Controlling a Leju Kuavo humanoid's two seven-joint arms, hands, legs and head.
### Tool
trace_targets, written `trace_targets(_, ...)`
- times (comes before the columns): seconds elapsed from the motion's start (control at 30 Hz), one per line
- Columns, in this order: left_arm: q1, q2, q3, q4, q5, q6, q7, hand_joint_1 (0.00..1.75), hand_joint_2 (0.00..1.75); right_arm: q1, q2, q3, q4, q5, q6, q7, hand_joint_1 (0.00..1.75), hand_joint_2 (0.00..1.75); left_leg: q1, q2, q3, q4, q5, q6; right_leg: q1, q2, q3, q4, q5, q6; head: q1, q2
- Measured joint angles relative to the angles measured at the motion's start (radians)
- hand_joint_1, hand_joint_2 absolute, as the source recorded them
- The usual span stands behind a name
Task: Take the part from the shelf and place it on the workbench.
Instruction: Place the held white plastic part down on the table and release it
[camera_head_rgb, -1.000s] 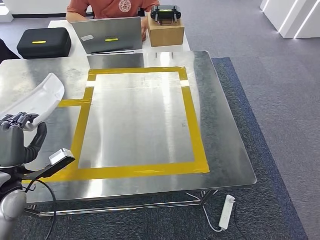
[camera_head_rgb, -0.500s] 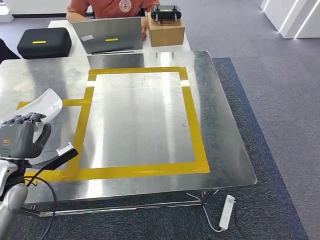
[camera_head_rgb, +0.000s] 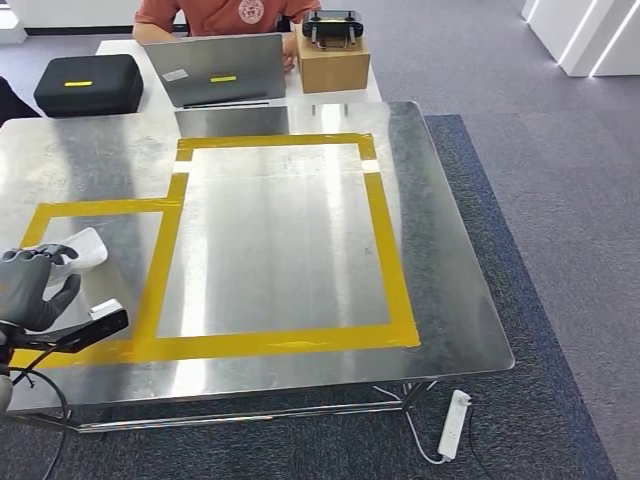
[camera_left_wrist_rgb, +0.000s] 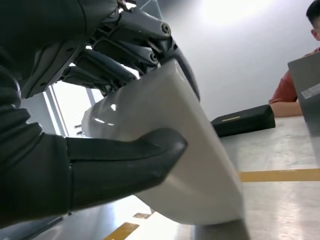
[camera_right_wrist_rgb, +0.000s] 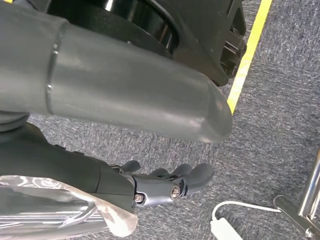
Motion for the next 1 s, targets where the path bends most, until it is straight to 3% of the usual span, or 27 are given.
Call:
trace_targets(0.33,0.025,0.035,0.012,-0.04,0.014,0.011,0.0,0.0,0.0,0.0,0.0,0.0,0.0,0.002,0.0,0.001,0.0,0.0,0.0,0.0,0.0,0.0,0.0,0.0,0.0,0.0,0.0,0.0,0.0,0.0,0.0,0.0)
trace_targets(1.0,0.093,-0.022,0.078,-0.124,0.044,0.149,-0.036,0.0,0.0,0.0,0.0,0.0,0.0,-0.004,-0.001,-0.008,0.0,0.0,-0.005,0.0,0.0,0.003,-0.002,0.004,-0.005,0.0,0.001,-0.001,0.001,0.003,0.0,0.0)
